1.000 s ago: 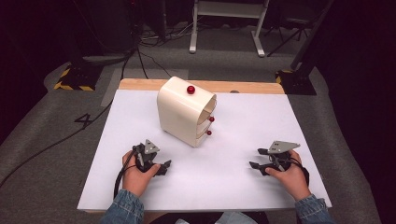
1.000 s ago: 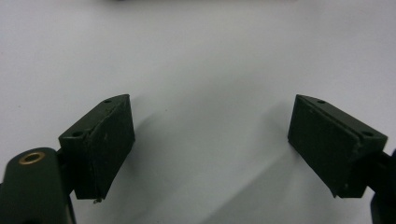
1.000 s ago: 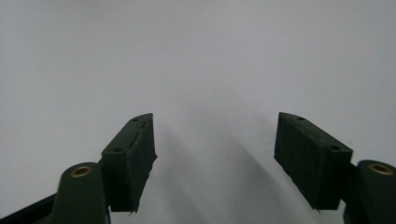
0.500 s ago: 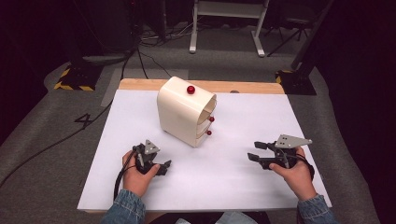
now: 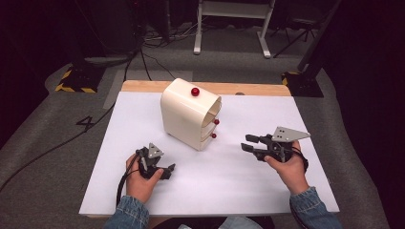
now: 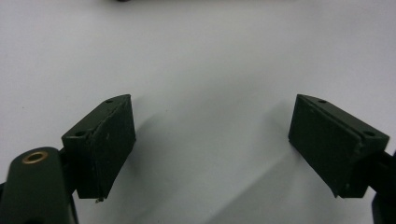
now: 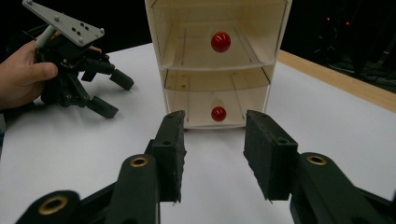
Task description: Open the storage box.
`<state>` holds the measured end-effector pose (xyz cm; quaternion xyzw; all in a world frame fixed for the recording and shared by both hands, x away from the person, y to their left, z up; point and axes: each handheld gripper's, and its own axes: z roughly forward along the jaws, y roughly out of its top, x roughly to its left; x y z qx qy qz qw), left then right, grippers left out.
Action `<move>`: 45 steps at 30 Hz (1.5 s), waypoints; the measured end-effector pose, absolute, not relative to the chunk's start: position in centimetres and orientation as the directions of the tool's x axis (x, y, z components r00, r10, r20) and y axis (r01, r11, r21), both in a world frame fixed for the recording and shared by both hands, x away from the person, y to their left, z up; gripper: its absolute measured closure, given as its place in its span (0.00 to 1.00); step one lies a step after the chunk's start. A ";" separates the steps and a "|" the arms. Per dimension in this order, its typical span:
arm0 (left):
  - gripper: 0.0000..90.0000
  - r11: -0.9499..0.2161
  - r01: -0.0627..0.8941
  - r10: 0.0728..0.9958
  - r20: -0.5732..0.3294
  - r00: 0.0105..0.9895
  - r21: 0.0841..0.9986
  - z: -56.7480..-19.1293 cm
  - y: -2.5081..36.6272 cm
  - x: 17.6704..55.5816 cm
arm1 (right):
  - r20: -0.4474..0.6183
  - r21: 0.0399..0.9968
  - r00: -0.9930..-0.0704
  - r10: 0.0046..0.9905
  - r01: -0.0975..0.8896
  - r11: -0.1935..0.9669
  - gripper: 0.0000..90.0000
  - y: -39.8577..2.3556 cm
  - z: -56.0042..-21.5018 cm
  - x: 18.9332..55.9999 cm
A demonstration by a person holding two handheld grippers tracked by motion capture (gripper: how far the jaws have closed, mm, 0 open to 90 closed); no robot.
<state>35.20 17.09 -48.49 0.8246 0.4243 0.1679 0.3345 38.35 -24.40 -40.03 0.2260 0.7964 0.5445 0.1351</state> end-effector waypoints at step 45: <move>0.17 -0.415 0.592 0.812 -0.013 0.583 0.691 -48.5 17.1 35.2 | 0.022 0.888 -0.885 0.466 0.231 0.397 0.80 -16.4 -46.7 45.3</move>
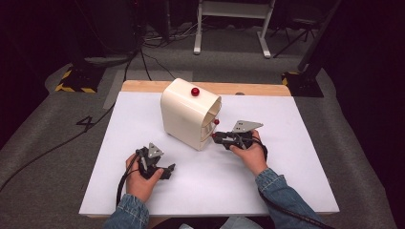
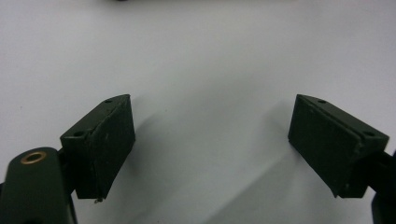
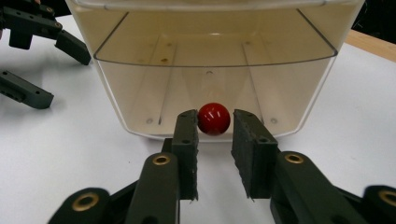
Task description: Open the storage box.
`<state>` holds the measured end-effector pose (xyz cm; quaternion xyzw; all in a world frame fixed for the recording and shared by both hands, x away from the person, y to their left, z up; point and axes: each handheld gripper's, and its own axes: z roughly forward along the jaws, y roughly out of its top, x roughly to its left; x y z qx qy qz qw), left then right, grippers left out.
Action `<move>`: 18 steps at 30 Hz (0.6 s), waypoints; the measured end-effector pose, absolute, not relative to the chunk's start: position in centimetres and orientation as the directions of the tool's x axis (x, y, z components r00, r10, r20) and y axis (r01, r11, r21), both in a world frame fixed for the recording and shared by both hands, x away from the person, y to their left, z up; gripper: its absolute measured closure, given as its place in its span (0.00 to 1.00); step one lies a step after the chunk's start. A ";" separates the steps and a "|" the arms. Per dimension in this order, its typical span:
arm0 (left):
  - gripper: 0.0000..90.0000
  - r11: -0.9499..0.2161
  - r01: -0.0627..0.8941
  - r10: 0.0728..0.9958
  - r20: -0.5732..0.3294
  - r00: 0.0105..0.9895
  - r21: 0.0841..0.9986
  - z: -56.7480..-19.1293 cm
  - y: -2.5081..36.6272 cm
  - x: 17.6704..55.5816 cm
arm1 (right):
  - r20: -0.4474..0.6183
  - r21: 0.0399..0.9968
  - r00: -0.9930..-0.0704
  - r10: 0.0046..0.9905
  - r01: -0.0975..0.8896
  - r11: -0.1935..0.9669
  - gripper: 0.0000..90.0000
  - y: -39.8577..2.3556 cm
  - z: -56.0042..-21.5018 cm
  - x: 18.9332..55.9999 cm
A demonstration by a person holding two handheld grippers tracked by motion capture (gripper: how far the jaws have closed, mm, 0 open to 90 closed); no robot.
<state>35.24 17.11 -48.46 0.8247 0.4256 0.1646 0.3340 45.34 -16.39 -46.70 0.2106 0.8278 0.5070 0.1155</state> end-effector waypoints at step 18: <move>0.16 -0.412 0.593 0.811 -0.019 0.585 0.692 -48.5 17.1 35.3 | 0.006 0.888 -0.884 0.468 0.220 0.404 0.82 -17.1 -46.3 44.6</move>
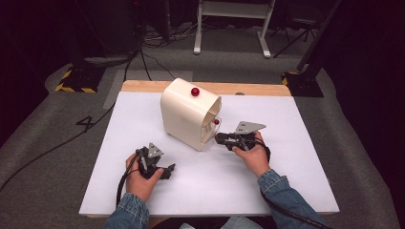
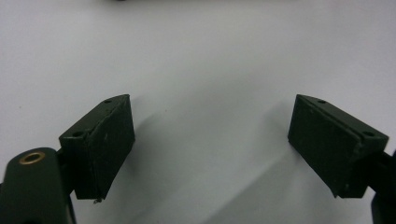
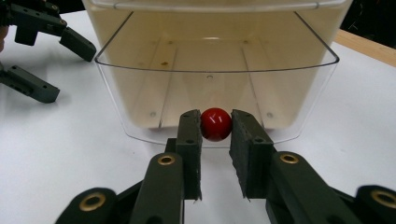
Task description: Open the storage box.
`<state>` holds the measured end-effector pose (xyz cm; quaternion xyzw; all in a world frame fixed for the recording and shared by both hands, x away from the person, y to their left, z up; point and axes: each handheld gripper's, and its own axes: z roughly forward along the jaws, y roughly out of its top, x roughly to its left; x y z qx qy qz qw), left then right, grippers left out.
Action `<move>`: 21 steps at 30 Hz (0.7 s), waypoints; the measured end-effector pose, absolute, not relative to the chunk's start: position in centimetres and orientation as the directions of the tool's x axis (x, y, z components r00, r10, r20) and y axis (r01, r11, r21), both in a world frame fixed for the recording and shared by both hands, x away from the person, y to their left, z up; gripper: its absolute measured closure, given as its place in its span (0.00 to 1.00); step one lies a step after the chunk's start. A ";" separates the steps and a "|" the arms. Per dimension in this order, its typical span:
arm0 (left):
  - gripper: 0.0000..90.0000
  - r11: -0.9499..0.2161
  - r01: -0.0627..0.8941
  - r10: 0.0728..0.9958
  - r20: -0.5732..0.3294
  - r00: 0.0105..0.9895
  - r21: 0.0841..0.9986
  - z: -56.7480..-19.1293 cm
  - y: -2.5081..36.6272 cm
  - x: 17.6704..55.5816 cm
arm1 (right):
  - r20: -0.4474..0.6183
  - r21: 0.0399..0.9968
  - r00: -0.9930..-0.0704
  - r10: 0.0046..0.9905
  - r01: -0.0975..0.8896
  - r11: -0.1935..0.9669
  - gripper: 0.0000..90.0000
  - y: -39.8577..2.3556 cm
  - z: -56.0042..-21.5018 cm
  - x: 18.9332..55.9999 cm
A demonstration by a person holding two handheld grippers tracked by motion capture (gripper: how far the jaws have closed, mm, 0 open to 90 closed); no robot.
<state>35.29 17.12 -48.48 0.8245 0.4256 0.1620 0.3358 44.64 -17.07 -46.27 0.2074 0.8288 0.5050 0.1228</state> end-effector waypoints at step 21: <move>0.16 -0.412 0.594 0.810 -0.020 0.586 0.691 -48.5 17.1 35.3 | -0.002 0.894 -0.873 0.488 0.216 0.391 0.82 -22.2 -45.0 41.1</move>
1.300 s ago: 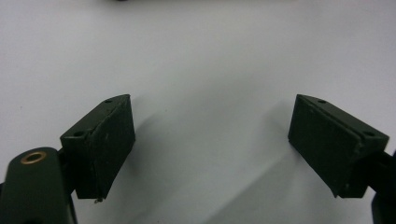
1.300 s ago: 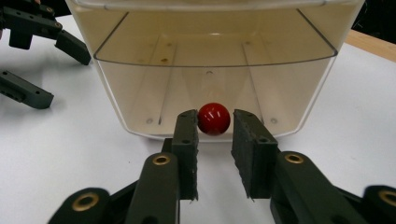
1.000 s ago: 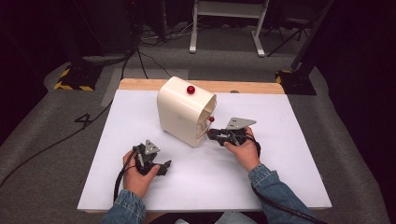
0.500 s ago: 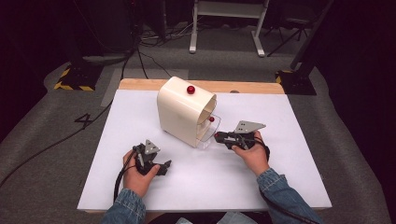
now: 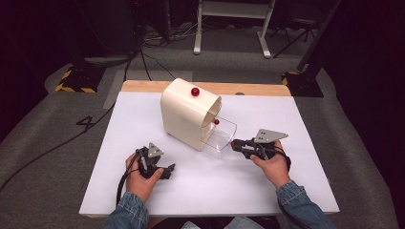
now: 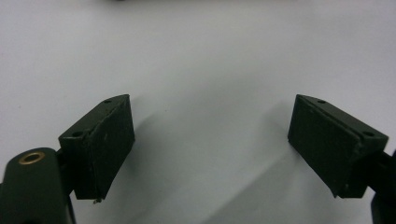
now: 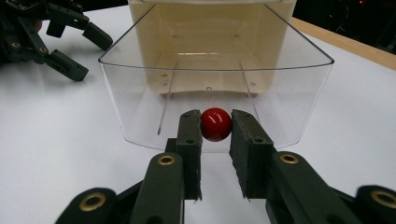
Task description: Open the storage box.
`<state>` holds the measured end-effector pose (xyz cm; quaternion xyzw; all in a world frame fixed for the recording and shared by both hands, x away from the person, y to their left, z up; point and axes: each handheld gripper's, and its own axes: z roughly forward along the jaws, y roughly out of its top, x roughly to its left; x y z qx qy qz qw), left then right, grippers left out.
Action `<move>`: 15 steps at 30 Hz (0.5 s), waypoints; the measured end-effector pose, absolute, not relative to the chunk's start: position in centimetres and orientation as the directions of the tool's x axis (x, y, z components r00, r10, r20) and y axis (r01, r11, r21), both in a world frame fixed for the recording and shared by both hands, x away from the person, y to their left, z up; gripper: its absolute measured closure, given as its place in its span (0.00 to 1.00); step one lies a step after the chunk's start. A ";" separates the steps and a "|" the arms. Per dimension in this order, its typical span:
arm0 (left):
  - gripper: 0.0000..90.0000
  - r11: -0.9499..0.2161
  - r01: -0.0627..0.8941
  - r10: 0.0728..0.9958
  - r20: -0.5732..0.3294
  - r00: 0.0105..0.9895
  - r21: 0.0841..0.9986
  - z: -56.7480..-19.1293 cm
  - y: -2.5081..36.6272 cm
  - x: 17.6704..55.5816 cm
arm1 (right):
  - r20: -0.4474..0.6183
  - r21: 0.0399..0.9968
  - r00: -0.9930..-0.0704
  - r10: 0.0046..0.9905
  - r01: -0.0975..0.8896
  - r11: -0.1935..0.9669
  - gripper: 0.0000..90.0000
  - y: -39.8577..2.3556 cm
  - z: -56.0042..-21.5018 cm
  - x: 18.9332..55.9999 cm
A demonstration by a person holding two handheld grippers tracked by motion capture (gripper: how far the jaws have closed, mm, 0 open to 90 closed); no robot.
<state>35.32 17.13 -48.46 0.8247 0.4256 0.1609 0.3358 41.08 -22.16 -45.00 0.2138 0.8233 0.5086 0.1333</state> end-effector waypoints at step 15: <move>0.16 -0.412 0.594 0.810 -0.021 0.586 0.691 -48.5 17.1 35.3 | 0.025 0.874 -0.859 0.511 0.266 0.406 0.82 -24.7 -46.0 40.0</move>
